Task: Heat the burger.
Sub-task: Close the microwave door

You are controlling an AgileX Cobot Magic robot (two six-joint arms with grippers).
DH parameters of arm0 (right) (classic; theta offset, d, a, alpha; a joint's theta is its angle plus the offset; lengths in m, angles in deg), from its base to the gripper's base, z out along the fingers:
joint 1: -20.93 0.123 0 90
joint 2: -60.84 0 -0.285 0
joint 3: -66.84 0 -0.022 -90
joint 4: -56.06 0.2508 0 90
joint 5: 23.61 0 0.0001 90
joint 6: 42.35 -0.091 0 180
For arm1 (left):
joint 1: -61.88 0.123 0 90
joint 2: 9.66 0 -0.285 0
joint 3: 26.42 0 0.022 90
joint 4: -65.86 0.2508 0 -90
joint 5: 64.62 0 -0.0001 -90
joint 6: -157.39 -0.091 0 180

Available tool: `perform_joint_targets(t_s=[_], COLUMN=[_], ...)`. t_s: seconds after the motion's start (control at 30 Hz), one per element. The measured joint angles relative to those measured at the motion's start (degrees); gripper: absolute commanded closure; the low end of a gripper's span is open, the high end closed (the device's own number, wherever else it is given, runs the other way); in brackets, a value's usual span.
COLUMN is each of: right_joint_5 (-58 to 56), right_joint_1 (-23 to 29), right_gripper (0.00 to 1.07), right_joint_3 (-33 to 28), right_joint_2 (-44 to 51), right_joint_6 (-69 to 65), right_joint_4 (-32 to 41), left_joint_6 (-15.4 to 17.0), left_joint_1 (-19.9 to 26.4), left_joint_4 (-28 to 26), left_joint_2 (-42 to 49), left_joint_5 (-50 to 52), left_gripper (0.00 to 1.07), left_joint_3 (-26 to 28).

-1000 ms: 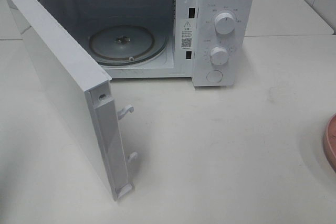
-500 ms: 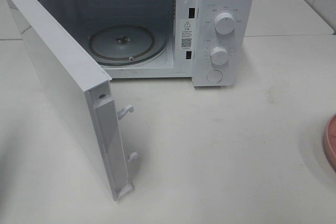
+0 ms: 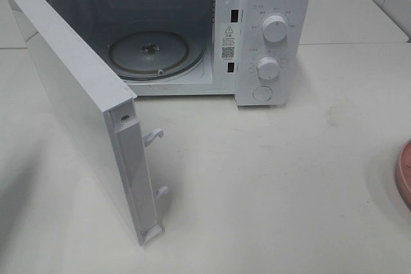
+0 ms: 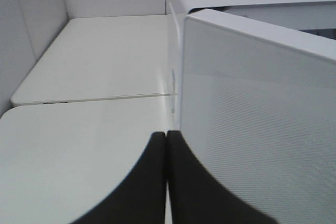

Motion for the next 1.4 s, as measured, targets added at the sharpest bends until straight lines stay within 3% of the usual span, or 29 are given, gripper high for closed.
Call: perform_joint_targets(t_s=[0.27, 0.4, 0.6, 0.77, 0.87, 0.93, 1.03, 1.1, 1.23, 1.4], right_joint_5=[0.0, 0.0, 0.0, 0.0, 0.0, 0.0, 0.0, 0.0, 0.0, 0.0], right_joint_1=[0.0, 0.0, 0.0, 0.0, 0.0, 0.0, 0.0, 0.0, 0.0, 0.0], right_gripper=[0.32, 0.32, 0.32, 0.32, 0.32, 0.32, 0.32, 0.32, 0.32, 0.32], right_joint_3=[0.0, 0.0, 0.0, 0.0, 0.0, 0.0, 0.0, 0.0, 0.0, 0.0], right_joint_2=[0.0, 0.0, 0.0, 0.0, 0.0, 0.0, 0.0, 0.0, 0.0, 0.0], right_joint_6=[0.0, 0.0, 0.0, 0.0, 0.0, 0.0, 0.0, 0.0, 0.0, 0.0], right_joint_4=[0.0, 0.0, 0.0, 0.0, 0.0, 0.0, 0.0, 0.0, 0.0, 0.0], left_joint_6=[7.0, 7.8, 8.2, 7.4, 4.8, 1.1, 0.5, -1.5, -2.5, -3.2], left_joint_1=[0.0, 0.0, -4.2, -9.7, -12.8, -16.8, -17.5, -19.9, -22.1, -27.3], left_joint_4=[11.6, 12.7, 12.3, 6.4, 3.4, -2.0, -3.9, -8.7, -12.2, -15.3], left_joint_2=[-9.3, -12.0, -15.8, -19.3, -21.1, -23.3, -23.7, -25.1, -26.5, -29.7], left_joint_5=[12.9, 16.7, 17.5, 17.4, 17.4, 17.4, 17.4, 17.5, 18.6, 19.2], left_gripper=[1.07, 1.07, 1.07, 1.07, 1.07, 1.07, 1.07, 1.07, 1.07, 1.07], left_joint_3=[0.0, 0.0, 2.3, 3.3, 3.5, 3.6, 3.6, 3.6, 3.7, 7.9])
